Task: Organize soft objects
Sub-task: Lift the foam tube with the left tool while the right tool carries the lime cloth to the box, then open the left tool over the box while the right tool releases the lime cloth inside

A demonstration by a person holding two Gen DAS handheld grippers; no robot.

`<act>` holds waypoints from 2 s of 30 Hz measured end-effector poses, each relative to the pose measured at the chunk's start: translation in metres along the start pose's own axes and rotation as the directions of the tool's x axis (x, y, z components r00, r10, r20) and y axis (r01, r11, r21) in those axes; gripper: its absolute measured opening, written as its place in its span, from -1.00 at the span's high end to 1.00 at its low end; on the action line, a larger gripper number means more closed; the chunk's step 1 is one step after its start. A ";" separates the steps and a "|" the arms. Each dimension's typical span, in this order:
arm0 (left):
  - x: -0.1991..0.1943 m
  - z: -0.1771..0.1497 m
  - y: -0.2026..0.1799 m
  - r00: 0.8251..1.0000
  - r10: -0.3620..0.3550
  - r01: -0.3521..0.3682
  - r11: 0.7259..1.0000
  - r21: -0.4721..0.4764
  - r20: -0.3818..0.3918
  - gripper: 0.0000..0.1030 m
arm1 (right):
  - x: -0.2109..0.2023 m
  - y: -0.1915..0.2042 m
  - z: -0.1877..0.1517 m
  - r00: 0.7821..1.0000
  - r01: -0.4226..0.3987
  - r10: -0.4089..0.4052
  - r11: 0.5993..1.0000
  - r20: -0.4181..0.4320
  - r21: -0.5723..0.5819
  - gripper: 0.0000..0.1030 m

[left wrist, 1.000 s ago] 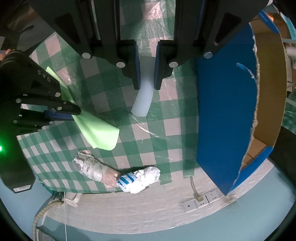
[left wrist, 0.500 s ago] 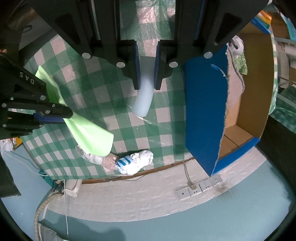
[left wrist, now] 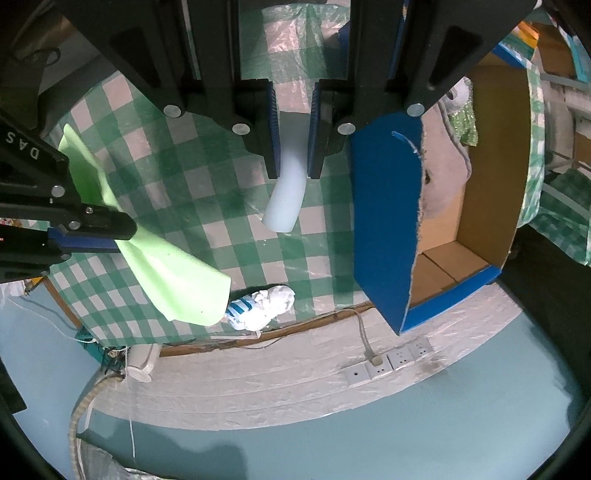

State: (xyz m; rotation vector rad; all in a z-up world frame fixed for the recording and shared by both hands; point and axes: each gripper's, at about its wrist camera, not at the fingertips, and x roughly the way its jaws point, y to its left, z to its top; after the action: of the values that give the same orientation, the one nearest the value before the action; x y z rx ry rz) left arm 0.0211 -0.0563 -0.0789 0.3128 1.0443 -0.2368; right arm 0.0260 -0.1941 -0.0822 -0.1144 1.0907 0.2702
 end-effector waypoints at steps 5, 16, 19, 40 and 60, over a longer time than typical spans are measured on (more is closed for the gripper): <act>-0.005 0.001 0.005 1.000 0.009 -0.009 1.000 -0.012 0.008 0.73 | -0.005 0.005 0.005 1.000 -0.006 0.006 1.000 0.013 -0.007 0.85; -0.021 0.002 0.025 0.998 0.039 -0.037 0.999 -0.034 0.044 0.73 | -0.012 0.021 0.023 0.999 -0.024 0.025 0.999 0.043 -0.027 0.85; -0.024 0.002 0.031 0.998 0.048 -0.046 0.998 -0.046 0.049 0.73 | -0.014 0.029 0.030 0.998 -0.032 0.034 0.999 0.052 -0.040 0.85; -0.039 -0.024 0.106 0.996 0.080 -0.068 0.978 -0.198 0.049 0.73 | -0.009 0.110 0.076 0.992 -0.091 0.103 0.983 0.066 -0.162 0.85; -0.023 -0.061 0.180 0.986 0.164 -0.166 0.935 -0.314 -0.034 0.73 | 0.040 0.198 0.118 0.985 -0.171 0.171 0.961 -0.016 -0.217 0.85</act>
State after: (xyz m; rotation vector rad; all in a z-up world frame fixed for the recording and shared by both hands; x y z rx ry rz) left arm 0.0220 0.1343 -0.0620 0.1096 1.0385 0.0847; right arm 0.0906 0.0292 -0.0557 -0.2154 1.0672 0.5455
